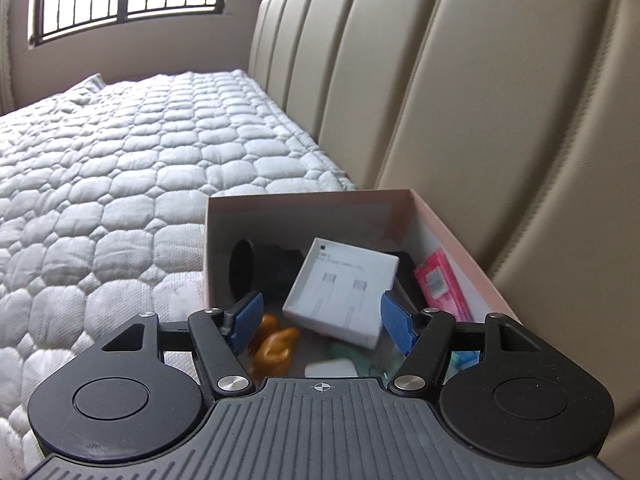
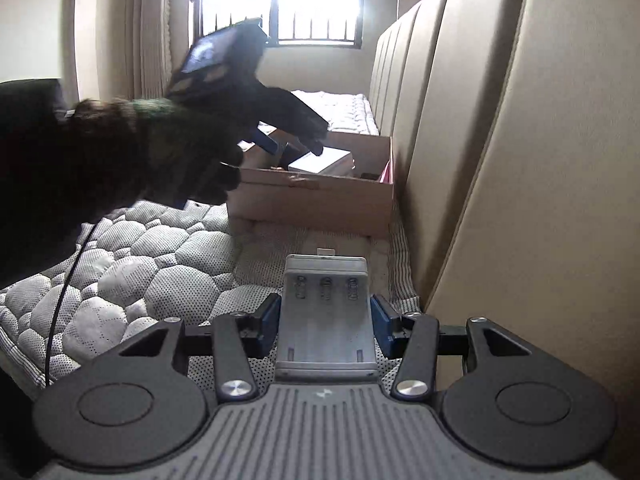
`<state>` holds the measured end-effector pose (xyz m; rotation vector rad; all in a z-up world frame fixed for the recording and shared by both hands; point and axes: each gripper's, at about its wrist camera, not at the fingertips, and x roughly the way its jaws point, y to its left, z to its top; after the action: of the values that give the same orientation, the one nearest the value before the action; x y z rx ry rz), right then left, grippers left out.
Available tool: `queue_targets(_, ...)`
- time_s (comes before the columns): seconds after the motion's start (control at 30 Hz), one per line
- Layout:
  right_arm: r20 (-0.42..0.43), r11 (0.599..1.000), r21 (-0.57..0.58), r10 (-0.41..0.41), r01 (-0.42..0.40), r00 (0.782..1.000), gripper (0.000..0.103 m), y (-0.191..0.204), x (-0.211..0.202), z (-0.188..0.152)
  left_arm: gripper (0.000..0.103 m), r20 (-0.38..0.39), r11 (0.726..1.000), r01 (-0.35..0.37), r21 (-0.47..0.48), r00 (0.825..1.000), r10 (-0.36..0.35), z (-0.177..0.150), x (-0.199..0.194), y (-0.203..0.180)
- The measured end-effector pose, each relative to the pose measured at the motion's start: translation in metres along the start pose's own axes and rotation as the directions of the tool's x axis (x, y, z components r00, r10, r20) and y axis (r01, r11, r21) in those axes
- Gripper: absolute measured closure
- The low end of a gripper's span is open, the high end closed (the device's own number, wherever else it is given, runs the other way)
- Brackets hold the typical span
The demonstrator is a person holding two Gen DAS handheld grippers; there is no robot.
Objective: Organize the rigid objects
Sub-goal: 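Lower the cable box into the pink box and open the left tool, then lower the battery charger into the pink box and open the right tool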
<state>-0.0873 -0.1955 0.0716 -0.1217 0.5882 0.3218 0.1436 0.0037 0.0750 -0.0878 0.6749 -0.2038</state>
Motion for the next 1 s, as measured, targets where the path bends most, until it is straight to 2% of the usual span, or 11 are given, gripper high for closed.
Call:
queue_targets(0.23, -0.027, 1.000, -0.001, -0.020, 0.020, 0.999, 0.055, 0.005, 0.016, 0.011, 0.034, 0.029, 0.998, 0.056, -0.021, 0.998, -0.056, -0.034, -0.053, 0.014)
queue_targets(0.43, -0.037, 0.998, -0.005, -0.060, 0.060, 0.997, 0.055, 0.012, 0.038, 0.040, 0.034, 0.077, 0.993, 0.101, -0.066, 0.992, -0.096, -0.057, -0.090, 0.037)
queue_targets(0.6, 0.062, 0.994, 0.009, -0.106, 0.106, 0.992, 0.055, 0.020, 0.056, 0.096, 0.034, 0.092, 0.988, 0.107, -0.111, 0.991, -0.097, -0.062, -0.100, 0.059)
queue_targets(0.63, 0.109, 0.993, 0.024, -0.117, 0.115, 0.987, 0.055, 0.020, 0.060, 0.111, 0.034, 0.086, 0.987, 0.101, -0.124, 0.992, -0.091, -0.063, -0.099, 0.062)
queue_targets(0.7, 0.206, 0.984, 0.060, -0.174, 0.165, 0.963, 0.055, 0.022, 0.074, 0.141, 0.034, 0.072, 0.988, 0.066, -0.138, 0.996, -0.056, -0.064, -0.097, 0.066)
queue_targets(0.73, 0.214, 0.981, 0.068, -0.191, 0.180, 0.958, 0.051, 0.022, 0.083, 0.155, 0.034, 0.066, 0.989, 0.046, -0.138, 0.997, -0.037, -0.066, -0.097, 0.068)
queue_targets(0.77, 0.190, 0.983, 0.066, -0.183, 0.173, 0.965, 0.038, 0.022, 0.096, 0.166, 0.034, 0.064, 0.990, 0.033, -0.134, 0.998, -0.024, -0.067, -0.098, 0.069)
queue_targets(0.8, 0.151, 0.984, 0.066, -0.176, 0.168, 0.973, 0.035, 0.021, 0.107, 0.173, 0.034, 0.062, 0.991, 0.025, -0.130, 0.998, -0.017, -0.069, -0.098, 0.070)
queue_targets(0.9, 0.103, 0.981, 0.062, -0.189, 0.183, 0.977, 0.035, 0.024, 0.120, 0.166, 0.034, 0.049, 0.991, 0.025, -0.130, 0.999, -0.019, -0.074, -0.096, 0.073)
queue_targets(1.0, 0.073, 0.987, 0.030, -0.161, 0.159, 0.984, 0.031, 0.029, 0.118, 0.136, 0.034, 0.033, 0.991, 0.023, -0.131, 0.999, -0.019, -0.080, -0.093, 0.071)
